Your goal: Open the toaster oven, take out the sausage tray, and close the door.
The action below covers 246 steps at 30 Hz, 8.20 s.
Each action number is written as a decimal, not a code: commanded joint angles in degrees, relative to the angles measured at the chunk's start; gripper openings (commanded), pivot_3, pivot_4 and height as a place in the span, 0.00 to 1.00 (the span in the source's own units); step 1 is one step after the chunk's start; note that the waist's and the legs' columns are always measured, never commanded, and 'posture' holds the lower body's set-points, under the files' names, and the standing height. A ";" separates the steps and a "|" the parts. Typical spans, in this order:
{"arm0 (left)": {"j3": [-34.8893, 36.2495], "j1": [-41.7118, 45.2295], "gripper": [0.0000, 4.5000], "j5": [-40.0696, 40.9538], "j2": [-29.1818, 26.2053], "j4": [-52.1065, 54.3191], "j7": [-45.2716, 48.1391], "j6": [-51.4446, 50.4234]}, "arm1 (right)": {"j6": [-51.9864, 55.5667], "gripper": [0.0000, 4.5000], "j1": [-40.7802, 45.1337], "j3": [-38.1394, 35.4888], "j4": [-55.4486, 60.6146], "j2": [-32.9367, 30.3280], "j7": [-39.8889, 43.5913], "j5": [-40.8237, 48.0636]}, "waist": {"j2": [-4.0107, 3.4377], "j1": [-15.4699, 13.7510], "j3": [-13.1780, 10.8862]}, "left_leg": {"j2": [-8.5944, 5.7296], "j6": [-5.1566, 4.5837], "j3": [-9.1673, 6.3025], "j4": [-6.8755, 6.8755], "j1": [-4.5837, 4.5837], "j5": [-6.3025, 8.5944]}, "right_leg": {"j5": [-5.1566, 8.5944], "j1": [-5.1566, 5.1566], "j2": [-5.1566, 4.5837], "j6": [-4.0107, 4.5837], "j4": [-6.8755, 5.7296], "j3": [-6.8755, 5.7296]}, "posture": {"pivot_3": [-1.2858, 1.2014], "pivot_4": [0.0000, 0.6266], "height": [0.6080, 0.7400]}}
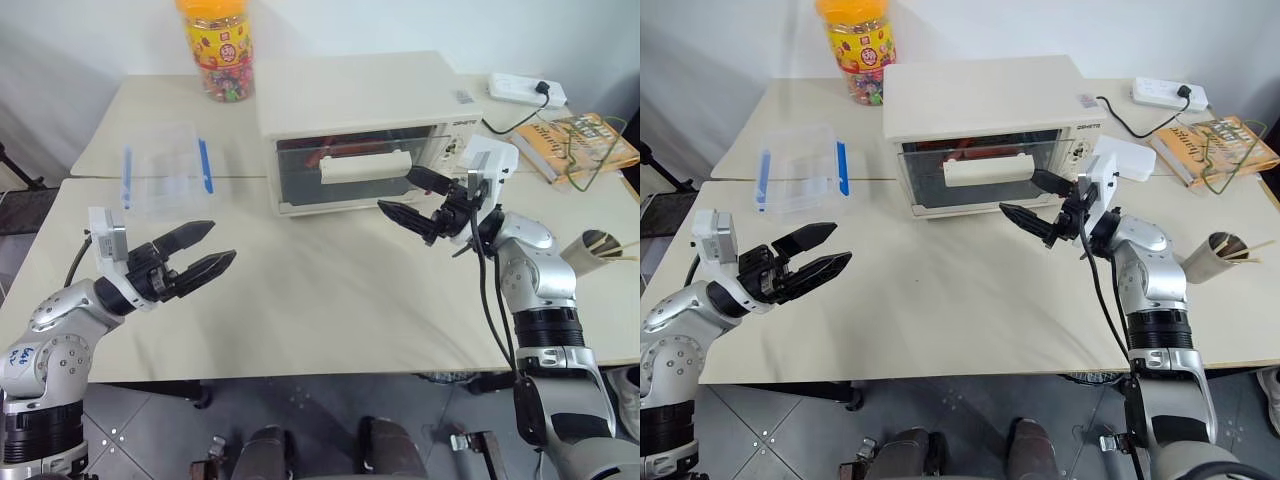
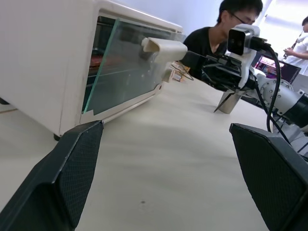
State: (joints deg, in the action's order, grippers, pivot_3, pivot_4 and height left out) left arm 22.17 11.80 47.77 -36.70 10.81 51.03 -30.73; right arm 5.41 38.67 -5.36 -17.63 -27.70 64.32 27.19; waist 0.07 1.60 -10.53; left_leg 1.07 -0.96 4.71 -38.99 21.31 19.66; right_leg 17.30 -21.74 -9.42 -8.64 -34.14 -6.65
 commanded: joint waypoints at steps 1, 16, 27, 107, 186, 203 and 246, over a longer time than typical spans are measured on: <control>-0.07 3.36 0.99 -1.70 -0.01 -1.48 -0.99 2.32 | -11.56 1.00 -2.63 2.60 3.49 -3.30 7.10 -4.84 | 0.00 -0.02 0.00 | -0.01 0.00 0.02 0.01 0.01 0.00 | 0.00 0.00 0.00 0.00 0.00 -0.01 | 0.52 0.24 1.00; -12.72 29.25 0.12 -14.96 8.04 -27.37 4.18 14.84 | -22.65 1.00 0.04 2.97 -4.27 -3.92 9.02 -8.72 | 0.01 0.06 0.00 | -0.01 0.01 0.55 -0.04 0.00 0.00 | 0.00 0.02 0.01 -0.01 0.02 -0.22 | 0.52 0.24 1.00; -16.54 35.06 0.01 -20.94 14.47 -38.17 5.92 20.83 | -22.12 1.00 -6.15 1.93 1.06 -5.87 6.39 -9.30 | 0.04 -0.11 -0.02 | 0.03 -0.01 0.56 -0.13 0.02 -0.01 | -0.01 0.03 -0.01 -0.03 -0.02 -0.31 | 0.52 0.24 1.00; -12.34 28.70 1.00 -16.76 13.64 -24.83 -0.19 20.08 | -23.43 0.00 26.36 29.08 -30.36 7.61 -61.25 -62.93 | 0.06 1.86 -0.02 | 0.28 0.06 0.64 -0.08 0.35 -0.05 | 0.09 -0.82 0.01 0.26 -0.81 -0.45 | 0.52 0.24 1.00; -9.17 20.79 1.00 -10.95 9.13 -15.34 6.30 9.09 | -14.94 0.14 5.64 22.82 1.35 0.77 -49.64 -62.48 | 0.13 0.11 0.00 | 0.24 0.10 0.77 -0.20 0.26 -0.07 | 0.10 -0.81 -0.02 0.29 -0.82 -0.33 | 0.52 0.24 1.00; -10.04 21.85 1.00 -12.55 8.82 -17.83 6.98 12.72 | -16.42 0.57 10.87 25.70 -7.37 3.26 -53.05 -65.04 | 0.12 0.52 0.01 | 0.27 0.10 0.74 -0.19 0.26 -0.07 | 0.10 -0.82 -0.01 0.29 -0.84 -0.35 | 0.52 0.24 1.00; -9.98 26.94 1.00 -11.73 8.71 -25.08 8.94 9.44 | -13.40 0.01 -10.75 19.06 27.72 -5.75 -43.25 -64.59 | 0.13 -0.03 0.00 | 0.26 0.10 0.71 -0.26 0.57 -0.07 | 0.10 -0.89 -0.02 0.29 -0.76 -0.72 | 0.52 0.24 1.00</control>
State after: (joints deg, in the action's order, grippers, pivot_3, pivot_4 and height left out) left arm 11.37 39.08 35.52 -27.39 -16.53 58.97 -21.33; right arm -7.71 27.88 16.71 5.17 -32.94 22.24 -37.70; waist 0.21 1.58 -10.53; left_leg 1.33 -0.86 5.42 -39.26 21.88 19.59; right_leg 17.40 -22.62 -9.44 -8.35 -34.90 -7.38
